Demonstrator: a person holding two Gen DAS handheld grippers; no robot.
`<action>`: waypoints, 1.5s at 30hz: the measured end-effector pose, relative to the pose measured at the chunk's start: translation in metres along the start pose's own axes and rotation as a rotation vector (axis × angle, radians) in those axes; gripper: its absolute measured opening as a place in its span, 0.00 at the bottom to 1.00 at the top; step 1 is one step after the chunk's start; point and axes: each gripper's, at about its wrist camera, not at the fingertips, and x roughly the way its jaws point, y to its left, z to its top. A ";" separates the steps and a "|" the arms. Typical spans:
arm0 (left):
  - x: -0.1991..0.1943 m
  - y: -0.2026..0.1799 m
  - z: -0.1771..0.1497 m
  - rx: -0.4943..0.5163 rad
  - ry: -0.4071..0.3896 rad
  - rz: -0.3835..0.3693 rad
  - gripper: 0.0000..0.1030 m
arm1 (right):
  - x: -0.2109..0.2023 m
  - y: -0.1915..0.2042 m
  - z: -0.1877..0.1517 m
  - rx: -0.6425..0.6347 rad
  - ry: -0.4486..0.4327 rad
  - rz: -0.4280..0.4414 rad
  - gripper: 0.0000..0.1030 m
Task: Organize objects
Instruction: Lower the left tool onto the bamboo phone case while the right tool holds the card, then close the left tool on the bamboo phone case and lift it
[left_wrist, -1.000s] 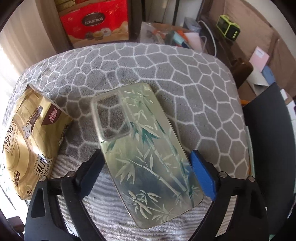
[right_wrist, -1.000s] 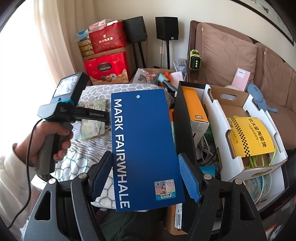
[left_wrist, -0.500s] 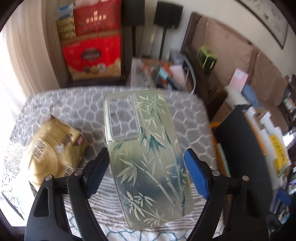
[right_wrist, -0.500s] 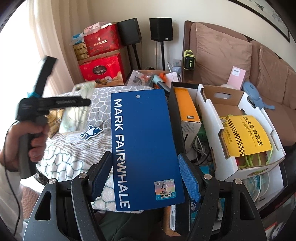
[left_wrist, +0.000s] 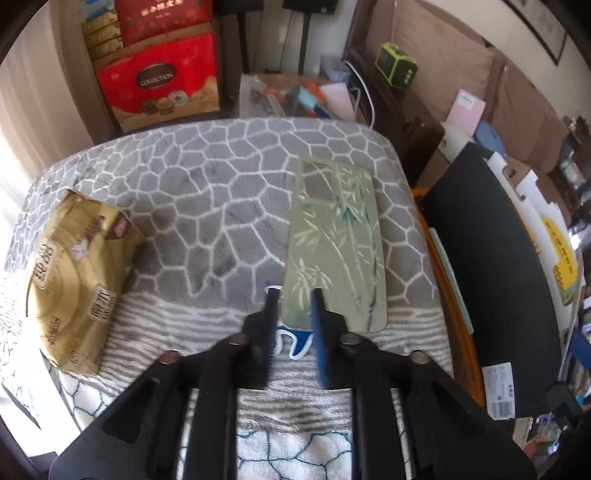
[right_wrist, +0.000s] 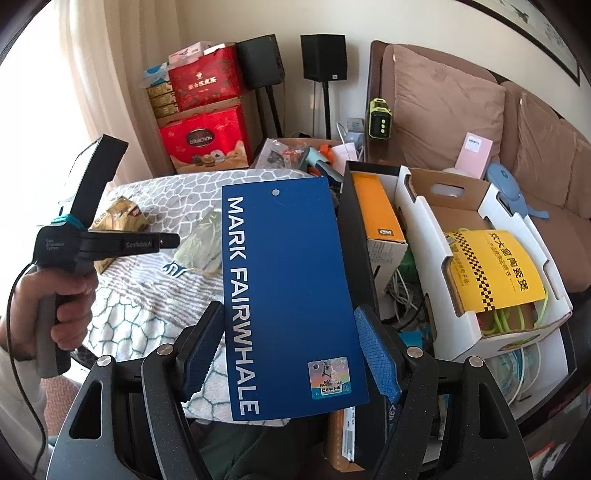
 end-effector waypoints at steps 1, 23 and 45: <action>0.000 -0.001 0.000 0.000 -0.007 -0.008 0.30 | 0.001 -0.001 0.000 0.003 0.004 -0.001 0.71; 0.050 -0.045 0.025 0.165 0.022 0.072 0.92 | 0.011 -0.004 -0.004 0.005 0.025 0.000 0.71; 0.033 -0.039 0.037 0.118 -0.090 0.028 0.73 | 0.014 -0.012 -0.004 0.019 0.011 -0.006 0.71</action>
